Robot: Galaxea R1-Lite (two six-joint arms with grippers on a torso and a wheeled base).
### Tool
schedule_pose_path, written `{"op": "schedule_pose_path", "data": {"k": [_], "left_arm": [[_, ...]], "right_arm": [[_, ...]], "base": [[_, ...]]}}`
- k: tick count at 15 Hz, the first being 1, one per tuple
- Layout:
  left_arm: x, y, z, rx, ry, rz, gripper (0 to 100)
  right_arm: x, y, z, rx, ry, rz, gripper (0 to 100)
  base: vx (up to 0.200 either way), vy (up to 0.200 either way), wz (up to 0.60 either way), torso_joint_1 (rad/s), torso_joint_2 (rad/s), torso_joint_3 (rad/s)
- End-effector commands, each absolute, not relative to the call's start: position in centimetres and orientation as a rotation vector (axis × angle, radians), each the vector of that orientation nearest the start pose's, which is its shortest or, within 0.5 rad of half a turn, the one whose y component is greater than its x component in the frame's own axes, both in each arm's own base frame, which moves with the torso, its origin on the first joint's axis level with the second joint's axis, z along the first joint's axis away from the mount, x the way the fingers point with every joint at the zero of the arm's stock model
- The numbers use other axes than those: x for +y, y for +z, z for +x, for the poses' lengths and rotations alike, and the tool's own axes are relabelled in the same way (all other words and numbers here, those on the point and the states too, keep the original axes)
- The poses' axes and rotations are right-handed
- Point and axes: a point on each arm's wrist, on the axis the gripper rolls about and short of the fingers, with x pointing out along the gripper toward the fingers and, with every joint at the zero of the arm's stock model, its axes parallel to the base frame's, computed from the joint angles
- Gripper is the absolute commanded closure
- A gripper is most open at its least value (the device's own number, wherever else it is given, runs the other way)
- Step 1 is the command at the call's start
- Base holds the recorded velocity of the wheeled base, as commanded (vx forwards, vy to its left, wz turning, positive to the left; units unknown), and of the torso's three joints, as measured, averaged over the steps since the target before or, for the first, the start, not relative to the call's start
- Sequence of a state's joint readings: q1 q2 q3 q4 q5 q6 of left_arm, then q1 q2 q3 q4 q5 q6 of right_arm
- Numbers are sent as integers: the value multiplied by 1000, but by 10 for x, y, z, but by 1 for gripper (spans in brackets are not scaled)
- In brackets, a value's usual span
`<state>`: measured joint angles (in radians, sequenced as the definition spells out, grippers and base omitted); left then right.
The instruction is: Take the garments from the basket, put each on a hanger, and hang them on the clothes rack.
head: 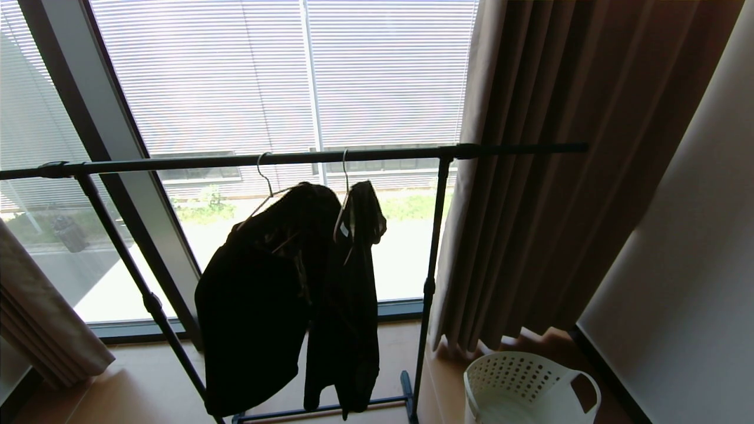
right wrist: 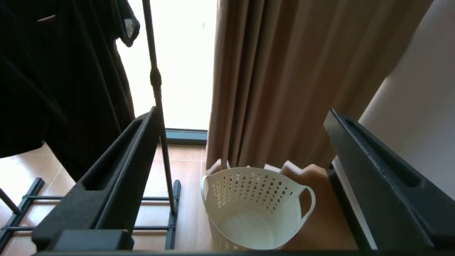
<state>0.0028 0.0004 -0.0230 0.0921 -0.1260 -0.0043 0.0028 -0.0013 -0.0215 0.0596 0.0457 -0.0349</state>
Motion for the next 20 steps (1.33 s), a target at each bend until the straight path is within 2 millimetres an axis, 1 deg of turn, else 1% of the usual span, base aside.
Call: {"op": "schedule_pose_path", "data": {"k": [1, 20], "left_arm": [[-3, 72, -25, 69, -123, -8, 0], [-3, 72, -25, 71, -124, -8, 0]], "right_arm": [[1, 75, -25, 36, 50, -33, 0], [1, 76, -25, 36, 53, -34, 0]], "base": [[0, 0, 0, 0, 0, 0], [0, 0, 0, 0, 0, 0]]}}
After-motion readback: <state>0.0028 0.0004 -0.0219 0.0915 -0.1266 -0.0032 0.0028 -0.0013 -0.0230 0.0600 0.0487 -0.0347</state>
